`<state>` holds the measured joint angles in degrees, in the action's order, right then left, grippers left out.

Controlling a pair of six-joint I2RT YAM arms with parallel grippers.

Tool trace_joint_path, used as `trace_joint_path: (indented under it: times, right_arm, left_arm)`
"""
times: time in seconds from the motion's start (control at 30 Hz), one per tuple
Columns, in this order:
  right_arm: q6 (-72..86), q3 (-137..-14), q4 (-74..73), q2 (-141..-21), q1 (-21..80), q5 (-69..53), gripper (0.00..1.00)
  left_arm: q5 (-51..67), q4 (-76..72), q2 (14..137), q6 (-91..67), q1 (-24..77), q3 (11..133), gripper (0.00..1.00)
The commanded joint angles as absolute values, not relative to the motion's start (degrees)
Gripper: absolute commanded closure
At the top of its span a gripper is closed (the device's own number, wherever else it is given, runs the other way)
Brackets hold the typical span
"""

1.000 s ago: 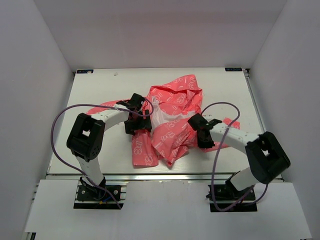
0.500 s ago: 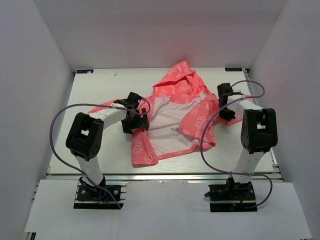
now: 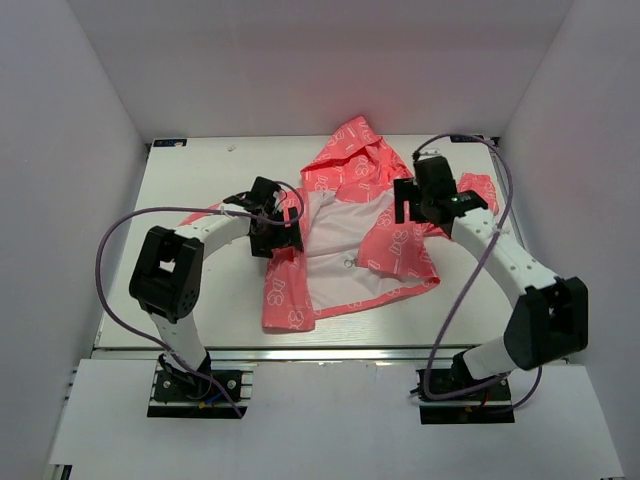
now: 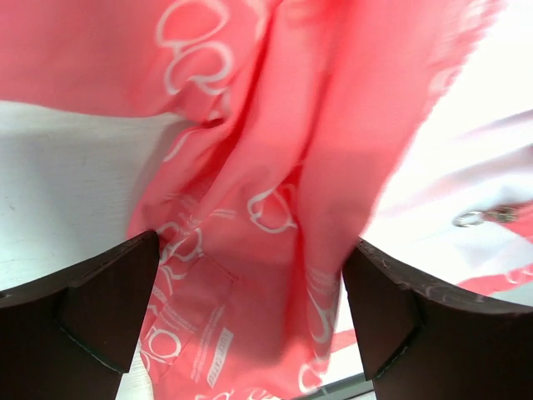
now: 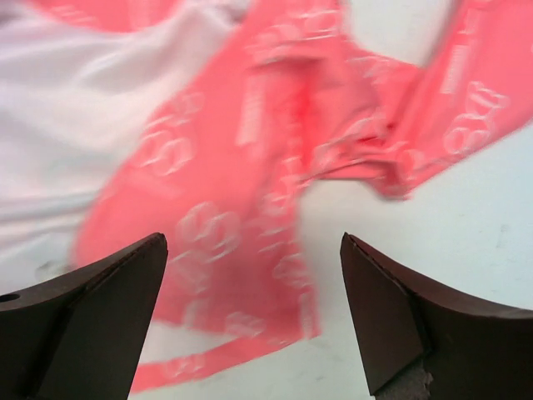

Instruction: Zip up the jacket

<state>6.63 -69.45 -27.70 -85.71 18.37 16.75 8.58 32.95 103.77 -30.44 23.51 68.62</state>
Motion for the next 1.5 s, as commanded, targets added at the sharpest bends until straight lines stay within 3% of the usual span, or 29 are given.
trace_joint_path:
  times: [0.0,0.07,0.23,0.7,0.9,1.1,1.3,1.33,1.47]
  right_arm:
    - [12.6,-66.5,-32.1,-81.4,27.0,19.2,0.11]
    - [19.2,-65.4,-33.7,-81.1,33.3,19.5,0.11]
    - [35.7,-62.5,-29.9,-84.5,36.9,17.0,0.11]
    - [41.8,-64.5,-21.0,-99.8,37.5,20.1,0.21]
    - [41.2,-63.8,-19.0,-100.1,37.6,24.0,0.43]
    - [35.4,-65.6,-19.6,-100.6,36.7,23.8,0.56]
    - [32.0,-63.8,-20.2,-95.7,35.9,22.2,0.61]
    - [31.5,-63.5,-20.5,-94.1,35.9,22.1,0.77]
    - [29.3,-61.4,-22.4,-89.1,35.9,19.3,0.94]
  left_arm:
    - [9.8,32.1,98.4,-30.1,23.6,72.2,0.02]
    - [7.1,32.9,97.2,-30.9,23.8,72.7,0.02]
    - [2.6,36.8,94.7,-33.0,23.9,75.2,0.02]
    - [9.3,24.1,91.9,-38.1,31.3,60.0,0.02]
    - [8.3,22.0,98.2,-37.4,31.4,61.0,0.02]
    - [3.4,23.8,108.4,-37.0,31.3,69.7,0.02]
    - [1.5,26.1,115.4,-35.9,30.4,79.6,0.02]
    - [1.4,26.3,116.6,-35.7,30.1,80.8,0.02]
    - [1.7,27.3,118.7,-35.7,29.3,83.1,0.02]
